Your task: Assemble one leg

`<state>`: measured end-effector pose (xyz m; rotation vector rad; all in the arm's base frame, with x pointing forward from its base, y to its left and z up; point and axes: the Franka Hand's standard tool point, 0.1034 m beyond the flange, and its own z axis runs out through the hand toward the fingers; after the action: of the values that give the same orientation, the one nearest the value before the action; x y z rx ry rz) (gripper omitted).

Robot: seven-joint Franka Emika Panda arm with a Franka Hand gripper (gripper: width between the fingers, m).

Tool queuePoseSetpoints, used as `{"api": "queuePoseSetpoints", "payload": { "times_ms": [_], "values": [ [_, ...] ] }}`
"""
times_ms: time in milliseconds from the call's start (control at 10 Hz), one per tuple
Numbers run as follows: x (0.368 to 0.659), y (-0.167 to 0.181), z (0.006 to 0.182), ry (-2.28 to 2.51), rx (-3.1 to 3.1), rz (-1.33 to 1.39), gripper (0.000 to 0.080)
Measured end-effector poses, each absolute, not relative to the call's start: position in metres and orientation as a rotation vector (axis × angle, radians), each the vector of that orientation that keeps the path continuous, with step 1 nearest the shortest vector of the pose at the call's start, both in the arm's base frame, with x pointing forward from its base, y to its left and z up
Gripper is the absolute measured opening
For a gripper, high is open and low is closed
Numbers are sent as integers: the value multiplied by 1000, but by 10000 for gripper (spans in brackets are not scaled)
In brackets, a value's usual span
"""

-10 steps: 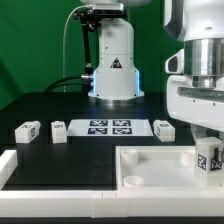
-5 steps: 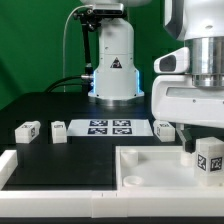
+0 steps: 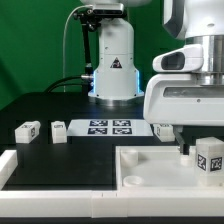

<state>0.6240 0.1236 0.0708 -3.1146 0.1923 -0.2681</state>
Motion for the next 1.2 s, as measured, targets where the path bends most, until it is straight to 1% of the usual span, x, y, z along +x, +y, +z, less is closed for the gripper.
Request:
{"api": "queuePoseSetpoints", "payload": {
  "times_ms": [300, 500, 600, 700, 800, 900, 1000, 1200],
  "values": [
    [625, 121, 72, -357, -3152, -272, 649],
    [625, 120, 72, -599, -3142, -269, 649],
    [625, 120, 72, -597, -3142, -268, 649],
    [625, 120, 72, -597, -3143, -268, 536],
    [625, 120, 72, -597, -3143, -268, 388],
    [625, 120, 71, -569, -3146, -267, 388],
    [625, 120, 71, -511, -3153, -267, 294],
    [625, 119, 71, -480, -3155, -268, 294]
  ]
}}
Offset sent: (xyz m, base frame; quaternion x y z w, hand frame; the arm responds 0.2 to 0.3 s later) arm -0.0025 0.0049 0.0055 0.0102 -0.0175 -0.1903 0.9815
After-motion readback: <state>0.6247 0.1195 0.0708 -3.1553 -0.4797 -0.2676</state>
